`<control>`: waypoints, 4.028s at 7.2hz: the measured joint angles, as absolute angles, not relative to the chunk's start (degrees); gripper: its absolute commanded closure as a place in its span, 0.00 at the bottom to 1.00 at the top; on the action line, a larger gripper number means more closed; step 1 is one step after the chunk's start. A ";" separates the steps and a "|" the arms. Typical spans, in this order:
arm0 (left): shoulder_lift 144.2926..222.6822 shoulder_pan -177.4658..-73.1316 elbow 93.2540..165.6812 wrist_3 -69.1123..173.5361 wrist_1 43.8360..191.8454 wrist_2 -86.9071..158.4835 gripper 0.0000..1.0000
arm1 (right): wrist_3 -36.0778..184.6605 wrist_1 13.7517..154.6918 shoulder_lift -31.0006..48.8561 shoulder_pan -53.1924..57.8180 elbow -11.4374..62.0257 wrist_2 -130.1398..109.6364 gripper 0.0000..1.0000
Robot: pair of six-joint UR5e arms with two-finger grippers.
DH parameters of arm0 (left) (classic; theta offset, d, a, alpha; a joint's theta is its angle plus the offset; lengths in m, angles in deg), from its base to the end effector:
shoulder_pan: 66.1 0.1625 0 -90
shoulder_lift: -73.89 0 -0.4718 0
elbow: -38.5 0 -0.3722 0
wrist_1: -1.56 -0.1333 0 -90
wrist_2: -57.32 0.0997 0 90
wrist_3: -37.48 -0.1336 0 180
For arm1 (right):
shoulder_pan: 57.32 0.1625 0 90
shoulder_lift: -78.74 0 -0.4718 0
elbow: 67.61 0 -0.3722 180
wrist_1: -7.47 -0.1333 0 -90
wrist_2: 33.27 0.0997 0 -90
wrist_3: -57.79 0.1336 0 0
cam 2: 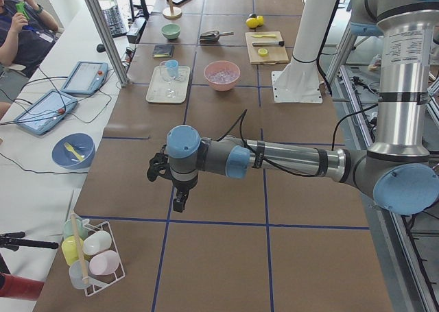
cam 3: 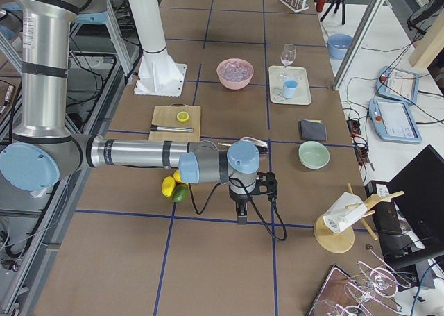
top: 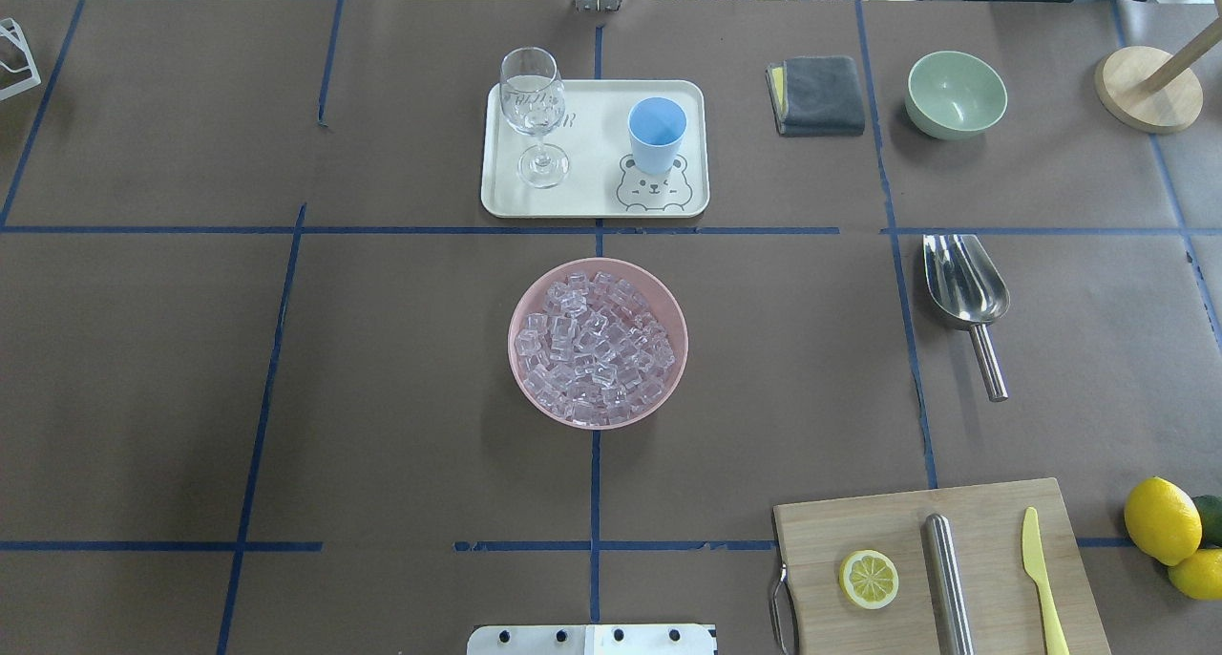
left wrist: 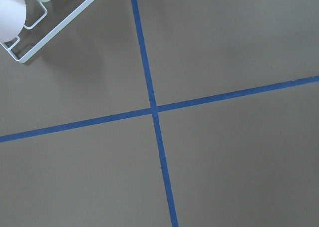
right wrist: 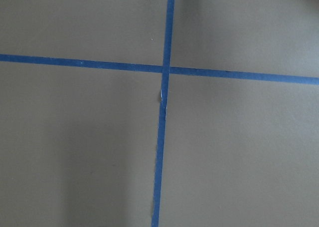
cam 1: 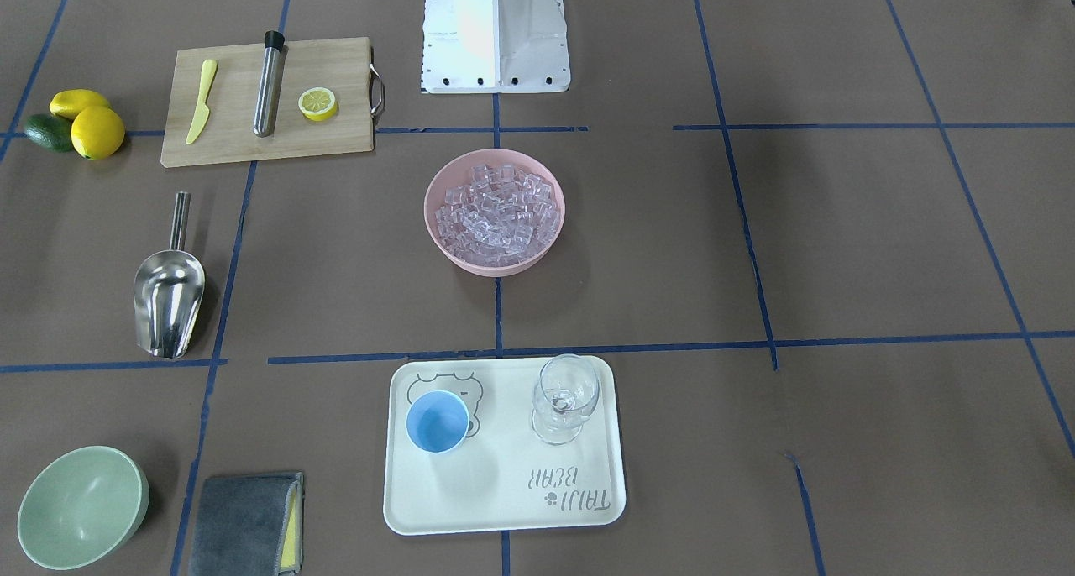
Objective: Put ice in cup with scoop
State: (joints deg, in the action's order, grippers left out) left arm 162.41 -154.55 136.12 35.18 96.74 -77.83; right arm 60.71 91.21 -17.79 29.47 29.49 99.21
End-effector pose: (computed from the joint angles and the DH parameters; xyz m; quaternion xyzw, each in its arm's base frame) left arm -0.0257 -0.4750 0.6672 0.0936 0.3814 0.0687 0.9171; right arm 0.0190 -0.4310 0.7135 0.0361 -0.3641 -0.0239 0.9304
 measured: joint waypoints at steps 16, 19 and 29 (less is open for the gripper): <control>166.86 -127.61 135.05 35.42 146.85 -77.94 0.00 | 60.88 87.45 -14.76 24.63 30.37 99.09 0.00; 174.35 -118.54 130.31 35.26 151.18 -77.76 0.00 | 61.83 87.37 -14.74 23.01 31.93 99.09 0.00; 190.55 -95.74 118.11 36.85 160.52 -57.77 0.00 | 84.29 87.37 -14.83 11.16 45.26 96.14 0.00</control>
State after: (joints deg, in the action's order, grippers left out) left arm 190.55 -95.74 118.11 36.85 160.52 -57.77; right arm 84.29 87.37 -14.83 11.16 45.26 96.14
